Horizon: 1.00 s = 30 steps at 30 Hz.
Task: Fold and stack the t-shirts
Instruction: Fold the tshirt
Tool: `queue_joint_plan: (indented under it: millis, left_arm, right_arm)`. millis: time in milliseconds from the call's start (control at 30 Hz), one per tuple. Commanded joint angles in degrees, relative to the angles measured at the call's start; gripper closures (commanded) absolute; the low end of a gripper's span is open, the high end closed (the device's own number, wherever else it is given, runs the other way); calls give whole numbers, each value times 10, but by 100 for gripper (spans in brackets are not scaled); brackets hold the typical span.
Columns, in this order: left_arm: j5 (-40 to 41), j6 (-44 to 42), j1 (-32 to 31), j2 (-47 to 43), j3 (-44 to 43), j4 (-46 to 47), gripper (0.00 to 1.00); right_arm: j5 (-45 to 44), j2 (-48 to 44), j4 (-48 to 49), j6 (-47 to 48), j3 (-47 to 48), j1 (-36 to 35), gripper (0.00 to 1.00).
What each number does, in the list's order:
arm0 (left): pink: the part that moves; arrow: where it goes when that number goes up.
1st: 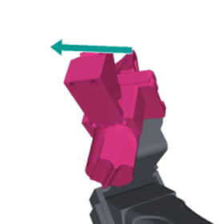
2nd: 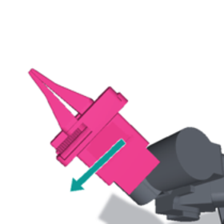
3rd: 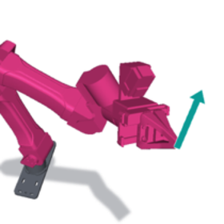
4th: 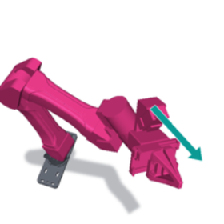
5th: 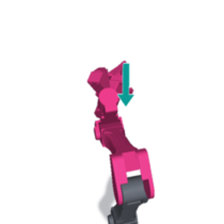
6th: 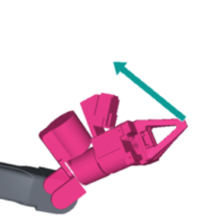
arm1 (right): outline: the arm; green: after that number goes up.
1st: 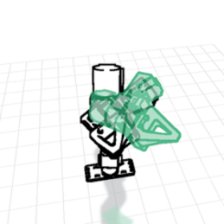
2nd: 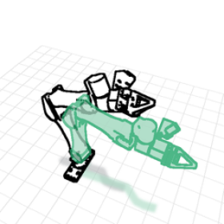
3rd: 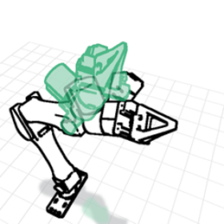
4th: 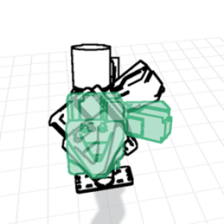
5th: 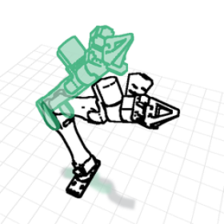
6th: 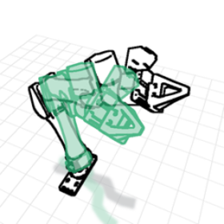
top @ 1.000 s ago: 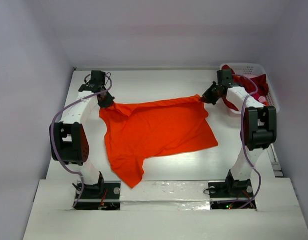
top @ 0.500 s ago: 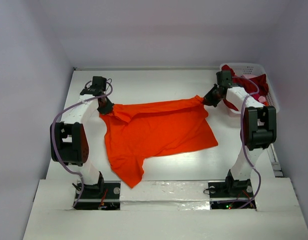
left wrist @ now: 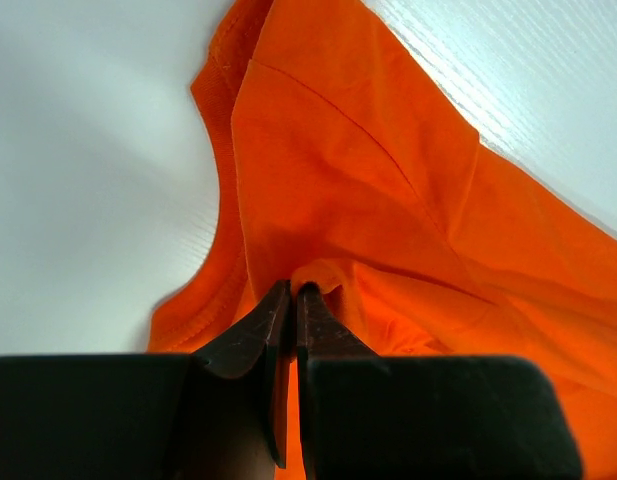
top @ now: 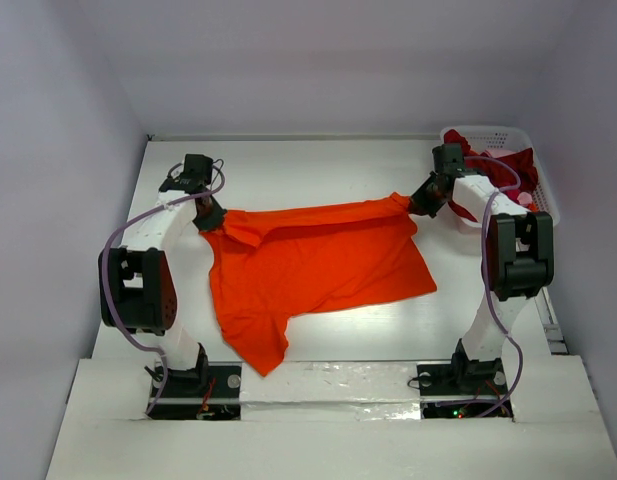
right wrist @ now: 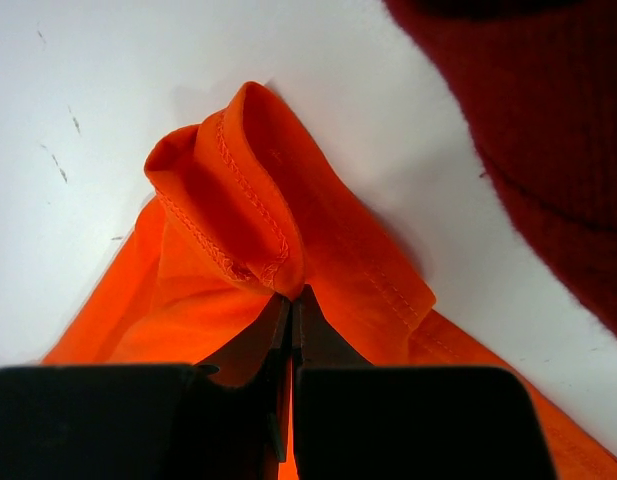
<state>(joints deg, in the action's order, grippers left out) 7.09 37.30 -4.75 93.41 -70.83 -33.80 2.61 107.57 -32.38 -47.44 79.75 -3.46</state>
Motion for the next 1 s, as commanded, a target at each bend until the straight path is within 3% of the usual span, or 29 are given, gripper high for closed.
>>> queue_joint_plan:
  millis: [0,433,967]
  left_arm:
    - [20,-13,5,-25,0,-24,100]
    - [18,-6,5,-39,53,-2,100]
    - [-11,-17,5,-49,42,-28,100]
  right_arm:
    - [-20,-31,-5,0,-4,-4,100]
    - [-8,-43,5,2,-29,-4,100]
    - [-2,-61,4,2,-42,-15,100]
